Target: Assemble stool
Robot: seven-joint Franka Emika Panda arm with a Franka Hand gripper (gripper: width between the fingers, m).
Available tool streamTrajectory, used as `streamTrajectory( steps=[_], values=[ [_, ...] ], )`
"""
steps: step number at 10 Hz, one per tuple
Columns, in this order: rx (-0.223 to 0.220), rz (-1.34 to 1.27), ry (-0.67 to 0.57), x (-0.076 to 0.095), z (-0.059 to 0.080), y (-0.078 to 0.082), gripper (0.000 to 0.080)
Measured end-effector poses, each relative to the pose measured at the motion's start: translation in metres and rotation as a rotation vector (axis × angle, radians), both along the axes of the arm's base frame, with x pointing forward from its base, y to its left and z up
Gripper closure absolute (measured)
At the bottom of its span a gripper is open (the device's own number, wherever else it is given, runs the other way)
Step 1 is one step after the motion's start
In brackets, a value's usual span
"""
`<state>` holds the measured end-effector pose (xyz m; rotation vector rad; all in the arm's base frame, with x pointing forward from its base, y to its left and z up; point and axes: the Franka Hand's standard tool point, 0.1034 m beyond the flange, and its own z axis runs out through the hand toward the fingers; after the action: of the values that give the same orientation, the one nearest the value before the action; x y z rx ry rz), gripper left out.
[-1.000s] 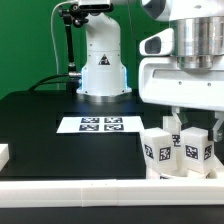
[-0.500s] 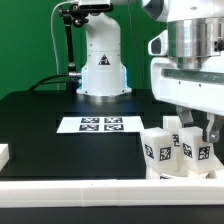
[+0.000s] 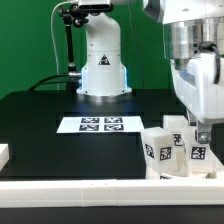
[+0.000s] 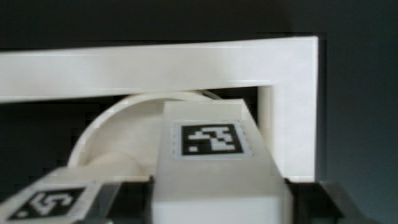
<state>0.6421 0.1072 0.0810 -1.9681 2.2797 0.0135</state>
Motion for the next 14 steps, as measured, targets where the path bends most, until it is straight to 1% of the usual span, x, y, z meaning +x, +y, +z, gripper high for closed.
streamTrajectory(
  steps=[2,3,4,5,6,7,9,11,12,14],
  values=[
    [0.023,-0.093,0.008,0.0,0.0,0.0,0.0459],
    [0.039,-0.15,0.014,0.0,0.0,0.001,0.0404],
    [0.043,-0.142,0.014,0.0,-0.001,0.004,0.0256],
    [0.04,-0.11,0.012,0.0,-0.001,0.003,0.0256],
    [0.041,-0.034,0.013,0.001,0.002,0.001,0.0172],
    [0.043,-0.011,0.007,0.003,0.006,0.0,0.0172],
    [0.043,0.076,-0.02,0.008,0.02,0.0,0.0151],
    [0.04,0.095,-0.02,0.007,0.018,0.001,0.015],
    [0.034,0.143,-0.025,0.007,0.018,0.001,0.015],
    [0.006,0.417,-0.028,0.004,0.017,0.001,0.015]
  ],
)
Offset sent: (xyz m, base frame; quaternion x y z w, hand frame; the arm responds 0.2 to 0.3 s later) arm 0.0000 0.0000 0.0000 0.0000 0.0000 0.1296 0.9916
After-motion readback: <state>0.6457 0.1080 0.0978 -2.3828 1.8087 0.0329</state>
